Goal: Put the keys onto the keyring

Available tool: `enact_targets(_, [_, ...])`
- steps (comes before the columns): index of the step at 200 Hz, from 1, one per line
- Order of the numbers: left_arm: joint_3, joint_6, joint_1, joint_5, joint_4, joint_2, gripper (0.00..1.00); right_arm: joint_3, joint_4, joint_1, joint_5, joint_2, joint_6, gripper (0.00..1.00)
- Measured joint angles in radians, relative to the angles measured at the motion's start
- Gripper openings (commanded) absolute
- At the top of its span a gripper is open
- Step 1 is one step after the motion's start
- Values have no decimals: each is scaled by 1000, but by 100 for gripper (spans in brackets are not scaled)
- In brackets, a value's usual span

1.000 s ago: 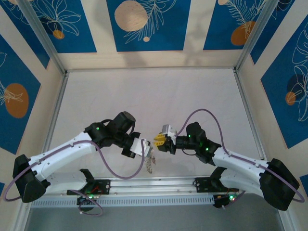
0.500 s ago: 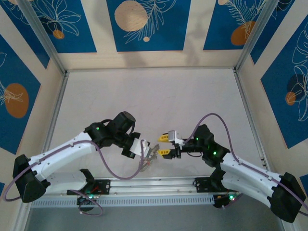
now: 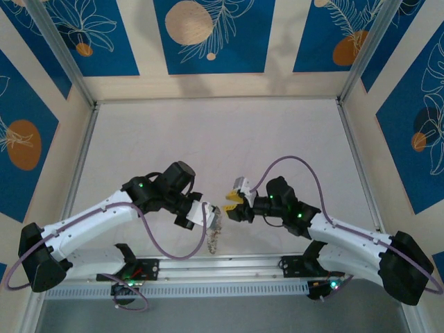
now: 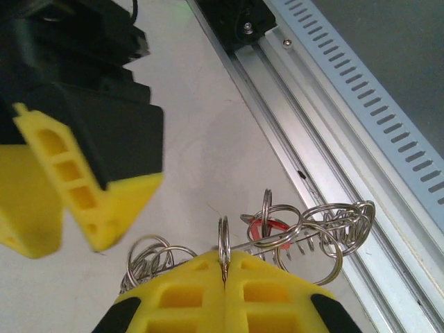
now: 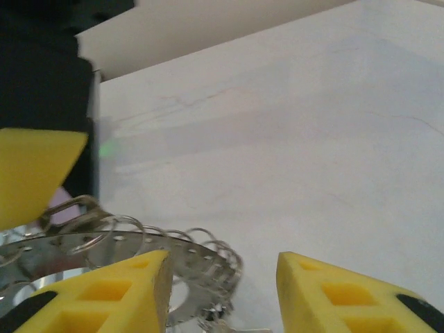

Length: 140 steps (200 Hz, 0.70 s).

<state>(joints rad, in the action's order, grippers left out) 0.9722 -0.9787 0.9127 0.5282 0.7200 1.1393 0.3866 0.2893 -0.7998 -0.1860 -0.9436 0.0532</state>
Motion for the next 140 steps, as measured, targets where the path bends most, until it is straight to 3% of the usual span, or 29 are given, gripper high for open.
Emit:
enact_targets(52, [0, 0, 0, 0, -1, -7, 0, 0, -15, 39, -125, 119, -9, 54])
enact_targets(79, [-1, 1, 0, -1, -2, -7, 0, 0, -14, 28, -189, 114, -66, 47])
enact_targets(99, [-1, 4, 0, -8, -7, -5, 0, 0, -14, -13, -222, 96, -139, 36])
enact_targets(140, [-1, 31, 0, -44, -23, 28, 0, 8, -31, -68, -245, 34, -229, 33])
